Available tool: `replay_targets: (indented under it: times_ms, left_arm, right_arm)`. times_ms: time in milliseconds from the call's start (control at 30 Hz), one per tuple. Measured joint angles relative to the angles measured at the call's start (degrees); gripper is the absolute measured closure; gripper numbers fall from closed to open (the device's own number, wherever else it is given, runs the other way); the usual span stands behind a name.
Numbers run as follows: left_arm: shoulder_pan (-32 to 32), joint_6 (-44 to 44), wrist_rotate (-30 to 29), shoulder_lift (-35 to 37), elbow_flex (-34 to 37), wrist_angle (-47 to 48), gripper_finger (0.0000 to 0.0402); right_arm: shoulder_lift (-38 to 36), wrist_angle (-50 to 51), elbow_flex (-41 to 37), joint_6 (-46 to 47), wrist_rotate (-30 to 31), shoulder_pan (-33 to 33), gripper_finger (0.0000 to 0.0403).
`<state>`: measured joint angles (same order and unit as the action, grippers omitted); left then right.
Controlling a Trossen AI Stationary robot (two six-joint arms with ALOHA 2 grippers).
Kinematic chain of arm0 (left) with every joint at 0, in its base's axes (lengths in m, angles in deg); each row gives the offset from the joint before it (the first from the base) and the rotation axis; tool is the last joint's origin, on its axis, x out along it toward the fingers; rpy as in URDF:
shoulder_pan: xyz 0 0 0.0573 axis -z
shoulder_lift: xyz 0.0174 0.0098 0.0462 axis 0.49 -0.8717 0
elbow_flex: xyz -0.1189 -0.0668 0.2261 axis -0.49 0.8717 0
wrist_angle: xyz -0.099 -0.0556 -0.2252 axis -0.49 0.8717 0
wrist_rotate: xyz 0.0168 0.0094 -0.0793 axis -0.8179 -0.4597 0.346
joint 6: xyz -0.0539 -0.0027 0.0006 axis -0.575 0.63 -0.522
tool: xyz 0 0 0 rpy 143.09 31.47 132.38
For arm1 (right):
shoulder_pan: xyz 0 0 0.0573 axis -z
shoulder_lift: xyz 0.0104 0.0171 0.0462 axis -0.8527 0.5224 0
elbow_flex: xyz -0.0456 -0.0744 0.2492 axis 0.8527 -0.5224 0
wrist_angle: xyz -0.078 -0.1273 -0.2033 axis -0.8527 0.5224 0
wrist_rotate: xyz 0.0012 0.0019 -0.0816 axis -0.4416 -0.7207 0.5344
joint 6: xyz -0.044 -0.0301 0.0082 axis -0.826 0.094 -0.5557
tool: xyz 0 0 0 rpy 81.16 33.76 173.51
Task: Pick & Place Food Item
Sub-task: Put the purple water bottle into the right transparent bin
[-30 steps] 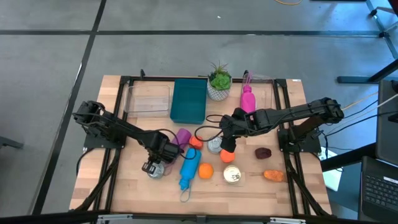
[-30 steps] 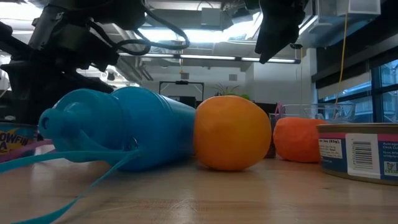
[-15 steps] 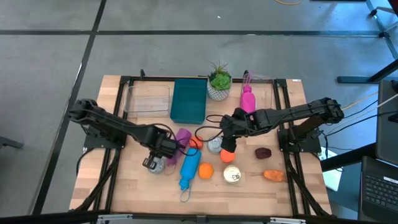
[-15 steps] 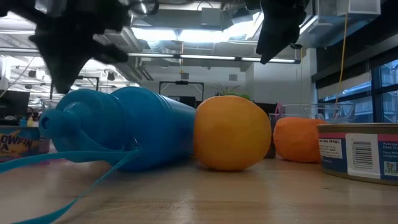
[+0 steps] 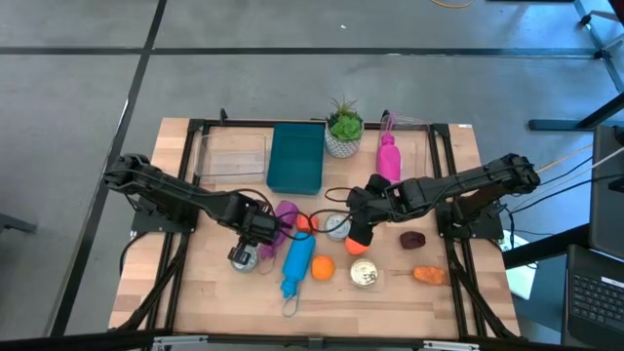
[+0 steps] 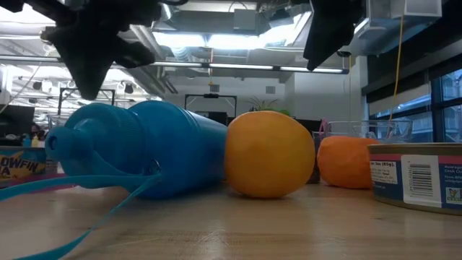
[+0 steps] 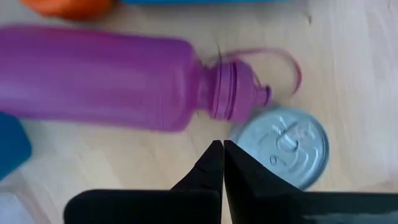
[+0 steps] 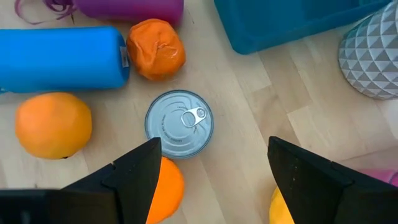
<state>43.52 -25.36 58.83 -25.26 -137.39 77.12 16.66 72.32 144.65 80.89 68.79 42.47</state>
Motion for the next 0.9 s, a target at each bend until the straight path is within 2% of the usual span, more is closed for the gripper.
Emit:
replay_targets:
  times_ms: [133, 233, 300, 400, 533, 733, 900]
  left_arm:
    - [0.00, -0.05, -2.53, 0.00, 0.00, -1.66, 0.0398]
    - [0.00, -3.36, -4.84, 0.00, 0.03, -2.53, 0.0394]
    - [-0.22, -7.40, -3.82, 0.00, 0.03, -3.08, 0.0383]
    - [-0.46, -14.05, 0.01, 0.00, 0.04, -4.85, 0.0350]
    - [0.02, -23.50, 2.31, 0.00, 0.04, -7.85, 0.0289]
    - [0.47, -37.56, 1.66, -0.96, 0.04, -9.10, 0.0205]
    - [-0.77, -51.08, 0.97, -2.90, 0.07, -9.08, 0.0174]
  right_arm:
    - [0.01, 0.01, 0.00, 1.71, 0.22, -1.79, 0.0113]
    - [0.01, -0.01, 0.00, 2.54, 0.26, -3.16, 0.0113]
    - [0.01, 0.01, 0.00, 3.43, 0.80, -4.02, 0.0113]
    - [0.01, 0.13, 0.00, 3.74, 1.98, -5.14, 0.0113]
    - [0.01, 0.45, 0.00, 4.56, 2.38, -6.26, 0.0113]
    - [0.01, 2.97, 0.00, 4.86, 6.34, -7.96, 0.0113]
    - [0.01, 5.42, 0.00, 5.01, 6.94, -8.19, 0.0113]
